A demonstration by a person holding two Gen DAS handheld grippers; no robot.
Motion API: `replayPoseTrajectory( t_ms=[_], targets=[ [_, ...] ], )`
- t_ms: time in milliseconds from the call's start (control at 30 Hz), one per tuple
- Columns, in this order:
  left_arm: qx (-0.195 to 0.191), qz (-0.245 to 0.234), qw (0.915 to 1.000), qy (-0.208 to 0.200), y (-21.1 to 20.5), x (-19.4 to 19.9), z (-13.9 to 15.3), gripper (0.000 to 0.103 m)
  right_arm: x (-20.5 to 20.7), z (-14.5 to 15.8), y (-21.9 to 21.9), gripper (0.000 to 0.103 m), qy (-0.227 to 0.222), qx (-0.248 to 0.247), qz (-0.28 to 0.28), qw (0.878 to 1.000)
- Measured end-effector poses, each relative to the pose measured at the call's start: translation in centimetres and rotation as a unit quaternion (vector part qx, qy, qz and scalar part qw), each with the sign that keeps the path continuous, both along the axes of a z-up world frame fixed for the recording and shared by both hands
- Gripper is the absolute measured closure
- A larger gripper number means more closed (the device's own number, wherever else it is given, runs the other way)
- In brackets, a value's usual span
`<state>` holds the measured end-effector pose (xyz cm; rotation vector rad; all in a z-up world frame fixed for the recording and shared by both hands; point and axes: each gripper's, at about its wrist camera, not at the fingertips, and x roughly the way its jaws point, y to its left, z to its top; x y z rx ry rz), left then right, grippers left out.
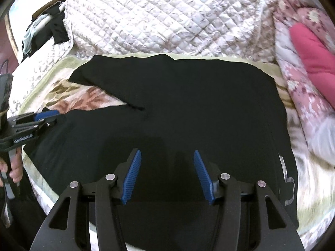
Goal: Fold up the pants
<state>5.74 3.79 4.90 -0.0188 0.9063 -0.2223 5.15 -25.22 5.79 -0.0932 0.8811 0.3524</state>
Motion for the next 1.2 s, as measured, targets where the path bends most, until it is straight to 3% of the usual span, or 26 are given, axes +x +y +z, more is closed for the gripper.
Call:
replayPoseTrajectory(
  t_ms=[133,267,400,567,700,867,933,1000,1067,1100,1167,1200],
  targets=[
    [0.005,-0.002,1.0000,0.000,0.7,3.3,0.2,0.061,3.0,0.2,-0.1,0.046,-0.003,-0.020,0.014,1.000],
    [0.002,0.006,1.0000,-0.006,1.8,7.1,0.6,0.053,6.5,0.4,-0.4,0.045,-0.009,-0.031,0.036,0.999],
    [0.014,0.009,0.9998,-0.012,2.4,11.2,0.8,0.048,10.7,0.2,-0.8,0.038,-0.007,-0.038,0.048,0.998],
    [0.020,0.001,0.9997,-0.010,2.5,16.6,0.2,0.043,16.8,-0.2,-0.7,0.037,-0.006,-0.056,0.061,0.997],
    [0.022,0.000,0.9997,0.002,1.9,20.6,-1.2,0.040,21.2,-0.8,-0.2,0.037,-0.004,-0.065,0.075,0.995],
    [0.040,-0.009,0.9988,0.026,0.4,23.7,-4.2,0.039,26.1,-3.4,0.5,0.036,0.039,-0.071,0.097,0.992],
    [0.053,-0.015,0.9983,0.018,-0.2,24.0,-5.1,0.029,27.1,-4.3,0.7,0.031,0.045,-0.080,0.103,0.990],
    [0.074,-0.020,0.9971,0.004,-1.0,23.8,-5.5,0.028,27.4,-4.7,0.8,0.031,0.047,-0.077,0.110,0.990],
    [0.095,-0.026,0.9952,-0.002,-1.8,23.7,-5.5,0.038,27.2,-4.6,1.0,0.054,0.050,-0.076,0.113,0.989],
    [0.104,-0.031,0.9940,-0.007,-2.3,23.6,-5.4,0.050,26.9,-4.3,1.1,0.091,0.045,-0.075,0.118,0.989],
    [0.124,-0.035,0.9915,-0.016,-3.2,23.3,-5.0,0.083,26.0,-3.4,1.5,0.096,0.043,-0.072,0.120,0.989],
    [0.131,-0.037,0.9905,-0.020,-3.5,23.1,-4.7,0.088,25.3,-3.0,1.9,0.096,0.034,-0.082,0.120,0.989]
  ],
)
